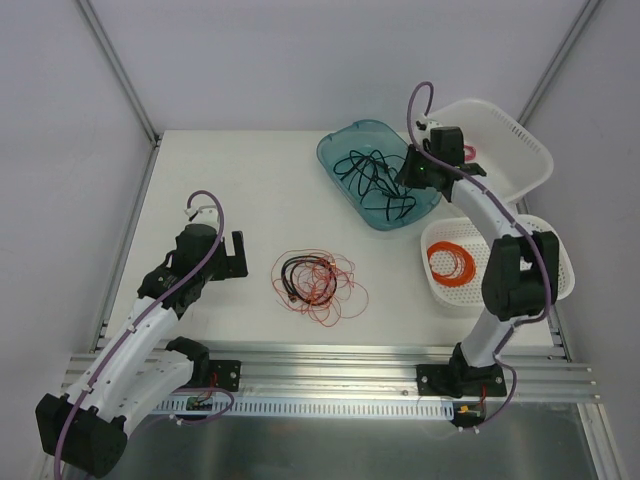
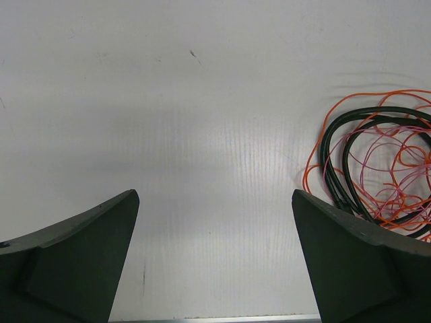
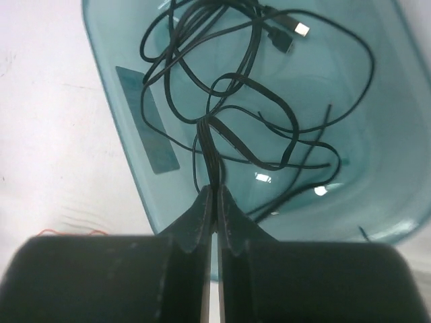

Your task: Untangle the cables

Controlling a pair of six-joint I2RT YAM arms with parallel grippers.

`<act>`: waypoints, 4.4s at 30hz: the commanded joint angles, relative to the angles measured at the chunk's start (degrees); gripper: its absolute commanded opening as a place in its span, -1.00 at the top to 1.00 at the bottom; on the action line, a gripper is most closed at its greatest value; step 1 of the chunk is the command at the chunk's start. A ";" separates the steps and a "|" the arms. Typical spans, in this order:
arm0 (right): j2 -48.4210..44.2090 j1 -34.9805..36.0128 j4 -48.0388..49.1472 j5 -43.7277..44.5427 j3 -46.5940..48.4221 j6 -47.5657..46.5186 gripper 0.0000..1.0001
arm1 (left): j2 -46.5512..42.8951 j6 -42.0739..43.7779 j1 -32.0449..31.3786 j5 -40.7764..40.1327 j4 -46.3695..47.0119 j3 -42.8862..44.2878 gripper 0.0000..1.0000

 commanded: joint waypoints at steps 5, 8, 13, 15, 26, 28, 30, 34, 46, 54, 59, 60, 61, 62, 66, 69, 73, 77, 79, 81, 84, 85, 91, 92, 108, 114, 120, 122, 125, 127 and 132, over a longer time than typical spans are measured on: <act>13.28 2.00 -4.62 6.77 7.81 8.47 0.75 | -0.30 0.82 0.76 0.69 1.31 -0.25 -0.98; 13.12 2.09 -5.60 6.78 7.82 8.57 0.33 | -0.21 0.91 0.76 0.87 1.40 -0.34 -0.98; 7.85 2.61 -7.70 9.15 7.64 4.97 -0.22 | -0.39 1.00 0.76 1.05 1.40 -0.25 -0.98; 4.69 2.97 -8.76 9.94 7.73 3.82 -0.34 | -0.48 1.00 0.76 1.05 1.40 -0.25 -0.98; -13.24 14.20 -12.45 10.55 -2.36 1.88 -0.70 | -1.00 0.91 0.76 2.01 1.32 -0.43 -0.98; -16.39 18.60 -11.84 10.03 -4.91 2.76 -0.71 | -1.09 0.91 0.76 2.10 1.40 -0.52 -0.98; -18.08 22.80 -11.31 9.68 -8.87 4.42 -0.71 | -1.18 1.00 0.76 2.45 1.40 -0.43 -0.98; -21.07 26.86 -8.42 10.20 -16.77 10.73 -0.71 | -1.35 1.00 0.76 2.28 1.40 -0.60 -0.98; -18.97 32.49 4.33 11.08 -33.75 25.00 -0.29 | -1.00 1.00 0.76 2.01 1.40 -0.52 -0.98; -13.61 34.69 5.40 16.88 -33.23 24.83 0.19 | -0.83 0.91 0.76 1.93 1.40 -0.52 -0.98; -13.60 36.28 2.23 19.87 -31.13 22.28 0.67 | -0.83 1.00 0.76 2.19 1.49 -0.60 -0.98; -14.04 36.97 -0.21 21.00 -30.16 21.58 0.87 | -1.00 1.00 0.76 2.19 1.40 -0.52 -0.98; -14.48 37.42 -1.89 21.71 -28.67 19.48 0.95 | -1.00 1.00 0.76 2.19 1.49 -0.52 -0.98; -15.44 38.12 -3.91 22.41 -27.00 18.42 0.99 | -1.00 1.00 0.76 2.19 1.49 -0.52 -0.99; -17.20 42.60 -17.06 27.68 -12.19 11.48 0.99 | -0.91 1.00 0.76 2.19 1.49 -0.52 -0.99; -17.47 45.68 -24.74 29.80 -2.94 6.03 0.99 | -0.56 1.09 0.76 2.36 1.49 -0.43 -0.98; -16.95 49.02 -29.67 29.54 15.58 -1.97 0.99 | -0.91 1.09 0.76 2.36 1.49 -0.60 -0.98; -16.77 50.69 -29.07 27.26 28.98 -6.46 0.99 | -1.00 1.09 0.76 2.01 1.49 -0.60 -0.98; -17.90 51.22 -26.71 26.55 31.89 -8.30 0.99 | -1.09 1.00 0.76 2.01 1.49 -0.60 -0.98; -19.74 51.83 -19.07 25.94 31.29 -10.32 0.99 | -1.09 1.00 0.85 2.01 1.49 -0.52 -0.98; -23.18 51.84 -8.87 26.46 28.56 -12.00 0.99 | -1.00 1.00 0.76 1.93 1.49 -0.52 -0.98; -23.36 51.84 -7.63 27.16 28.82 -13.05 0.99 | -1.00 1.00 0.76 1.84 1.49 -0.52 -0.98; -26.08 51.92 0.10 32.95 27.78 -17.97 0.99 | -0.92 1.00 0.76 1.66 1.49 -0.52 -0.98; -26.78 51.92 2.64 35.66 27.16 -19.63 0.99 | -1.00 1.00 0.76 1.66 1.58 -0.52 -0.98; -29.86 51.75 18.66 50.27 24.55 -38.63 0.99 | 0.31 1.00 0.76 1.22 1.58 -0.34 -0.98; -40.13 49.29 9.10 58.18 0.94 -24.43 0.99 | 0.67 1.17 0.76 1.66 1.58 -0.25 -0.98; -48.92 38.40 -10.68 53.02 -19.66 4.38 0.99 | 0.75 1.17 0.76 2.63 1.58 -0.34 -0.98; -49.55 36.28 -14.37 50.56 -27.14 8.63 0.97 | 0.75 1.26 0.85 2.80 1.58 -0.25 -0.98; -48.76 34.35 -18.25 49.06 -33.03 14.18 0.82 | 0.84 1.26 0.76 2.98 1.58 -0.34 -0.98; -46.67 32.77 -20.79 48.00 -34.63 17.43 0.57 | 0.67 1.26 0.76 3.07 1.58 -0.25 -0.98; -41.47 31.80 -25.46 46.34 -33.76 21.40 -0.18 | 0.23 1.17 0.76 3.16 1.58 -0.52 -0.98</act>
